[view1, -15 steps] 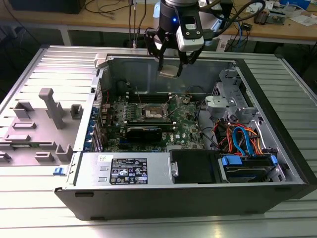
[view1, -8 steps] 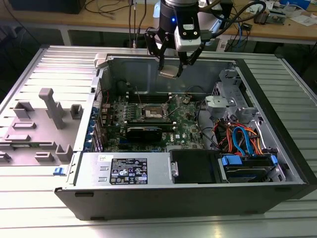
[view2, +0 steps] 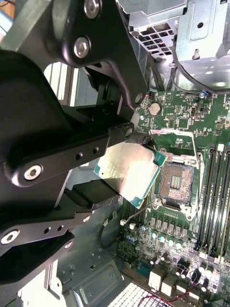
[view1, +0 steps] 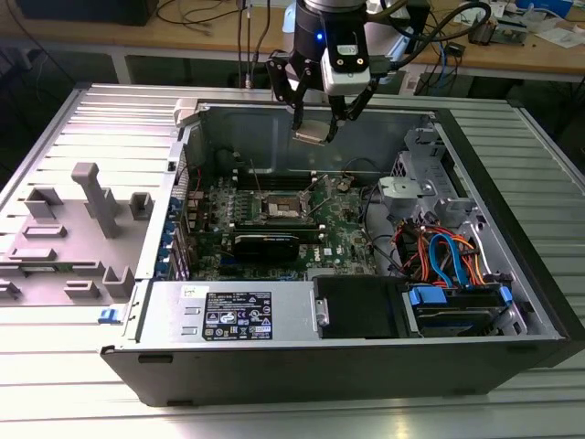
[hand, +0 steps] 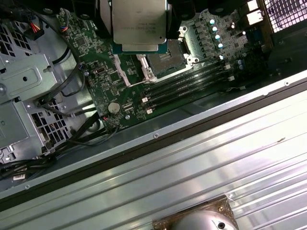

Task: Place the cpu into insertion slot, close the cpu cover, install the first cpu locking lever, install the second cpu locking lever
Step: 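Place the cpu into insertion slot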

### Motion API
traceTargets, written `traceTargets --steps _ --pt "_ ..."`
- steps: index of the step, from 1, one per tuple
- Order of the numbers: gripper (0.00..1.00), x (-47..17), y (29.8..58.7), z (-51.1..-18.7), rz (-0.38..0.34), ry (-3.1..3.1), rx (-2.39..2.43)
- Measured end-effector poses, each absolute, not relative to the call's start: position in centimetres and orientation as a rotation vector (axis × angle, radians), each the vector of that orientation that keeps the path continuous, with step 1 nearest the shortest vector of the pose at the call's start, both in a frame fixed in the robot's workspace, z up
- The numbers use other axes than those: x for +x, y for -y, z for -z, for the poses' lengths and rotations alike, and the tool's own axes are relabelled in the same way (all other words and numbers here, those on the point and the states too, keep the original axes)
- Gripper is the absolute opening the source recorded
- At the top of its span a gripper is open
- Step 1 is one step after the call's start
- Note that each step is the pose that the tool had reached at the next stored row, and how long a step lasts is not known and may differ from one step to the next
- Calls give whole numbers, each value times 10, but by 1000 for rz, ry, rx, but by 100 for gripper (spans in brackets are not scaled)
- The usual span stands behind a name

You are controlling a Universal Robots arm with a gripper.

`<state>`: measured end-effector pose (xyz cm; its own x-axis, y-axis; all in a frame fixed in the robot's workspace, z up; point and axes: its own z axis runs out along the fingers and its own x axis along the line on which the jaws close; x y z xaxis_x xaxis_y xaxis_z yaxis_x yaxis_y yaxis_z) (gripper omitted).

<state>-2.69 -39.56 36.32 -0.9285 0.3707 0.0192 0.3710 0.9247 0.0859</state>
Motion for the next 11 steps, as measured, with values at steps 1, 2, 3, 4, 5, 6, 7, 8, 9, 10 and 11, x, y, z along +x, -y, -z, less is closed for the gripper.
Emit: traceTargets --steps 1,2,3,4,5,6,7,8,9,10,11 --pt "54 -27 396 -363 138 3079 -593" --pt "54 -27 396 -363 138 3079 -594" --pt "54 -27 396 -363 138 3079 -596" --pt "54 -27 396 -363 138 3078 -601" --pt "54 -27 396 -363 138 3077 -607" --pt "54 -27 396 -363 138 3075 -619" --pt "54 -27 396 -363 138 3071 -642" --pt "54 -27 396 -363 138 3069 -655" --pt "54 -27 396 -363 138 3066 -669" --pt "54 -27 396 -363 138 3063 -686" --pt "54 -27 396 -363 138 3059 -703"
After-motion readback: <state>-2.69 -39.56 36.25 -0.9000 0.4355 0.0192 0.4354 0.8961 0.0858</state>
